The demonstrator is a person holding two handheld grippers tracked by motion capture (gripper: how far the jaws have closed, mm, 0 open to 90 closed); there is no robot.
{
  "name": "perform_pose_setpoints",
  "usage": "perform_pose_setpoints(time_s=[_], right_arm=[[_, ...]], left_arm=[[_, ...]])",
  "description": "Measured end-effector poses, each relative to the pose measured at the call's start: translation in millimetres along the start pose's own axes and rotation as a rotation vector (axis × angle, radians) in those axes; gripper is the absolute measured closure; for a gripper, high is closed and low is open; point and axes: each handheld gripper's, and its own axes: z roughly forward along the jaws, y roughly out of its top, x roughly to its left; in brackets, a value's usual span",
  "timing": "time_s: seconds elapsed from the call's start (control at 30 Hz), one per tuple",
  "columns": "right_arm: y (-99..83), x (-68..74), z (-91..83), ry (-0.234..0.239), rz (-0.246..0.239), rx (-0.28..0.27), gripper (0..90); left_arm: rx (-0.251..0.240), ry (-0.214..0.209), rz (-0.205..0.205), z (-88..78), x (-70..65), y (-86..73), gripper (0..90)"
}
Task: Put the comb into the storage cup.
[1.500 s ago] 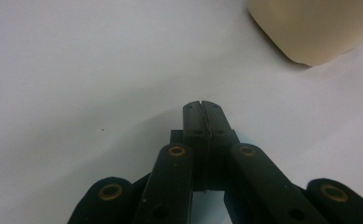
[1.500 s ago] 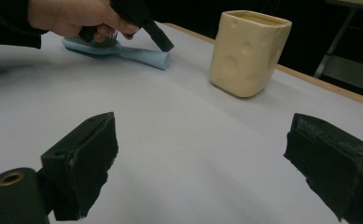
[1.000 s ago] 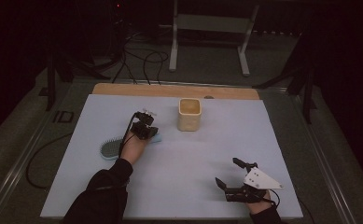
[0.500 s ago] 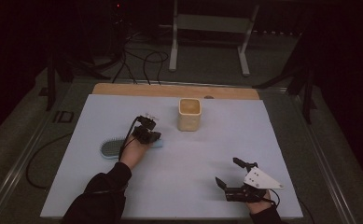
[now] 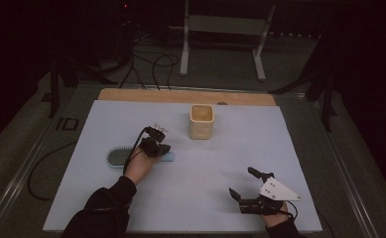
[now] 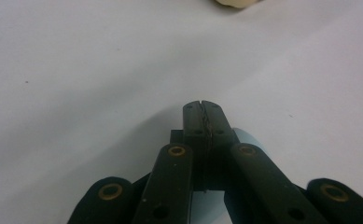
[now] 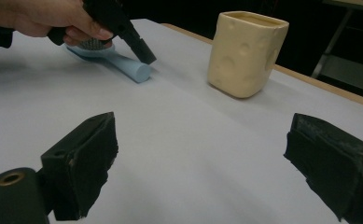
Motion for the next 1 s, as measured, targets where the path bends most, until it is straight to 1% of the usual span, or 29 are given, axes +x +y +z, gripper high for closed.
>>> perform_pose_setpoints(time_s=[0.07, 0.1, 0.13, 0.23, 0.3, 0.4, 0.6, 0.73, 1.0], right_arm=[[0.0, -0.1, 0.2, 0.000, 0.001, 0.000, 8.8], [0.0, -0.1, 0.2, 0.001, 0.002, -0.001, 8.8], [0.2, 0.2, 0.0, 0.001, -0.004, 0.000, 8.8], [0.6, -0.3, -0.3, -0.001, -0.005, -0.004, 8.8], [0.7, -0.1, -0.9, -0.001, -0.006, -0.005, 8.8], [0.8, -0.4, -0.9, -0.001, -0.003, -0.007, 8.7], [1.0, 0.1, -0.4, 0.001, -0.005, -0.006, 8.8], [1.4, 1.0, -0.6, -0.001, -0.006, -0.004, 8.8], [1.5, 1.4, 0.4, 0.003, -0.006, -0.002, 8.7]], left_arm=[[-0.001, -0.005, 0.006, -1.0, -1.0, -1.0, 90.0], [-0.003, -0.017, 0.009, -2.1, -2.8, -3.7, 90.0], [0.000, -0.019, 0.011, -1.8, -3.4, -4.8, 89.9], [0.010, -0.022, 0.016, -1.9, -4.3, -7.9, 90.0], [0.014, -0.027, 0.027, -3.9, -6.0, -10.1, 90.0], [0.023, -0.035, 0.046, -8.1, -9.4, -14.5, 90.0], [0.034, -0.060, 0.067, -16.0, -16.3, -26.6, 90.0], [0.044, -0.074, 0.090, -22.3, -20.1, -34.3, 90.0], [0.050, -0.094, 0.108, -31.5, -25.6, -48.2, 90.0]])
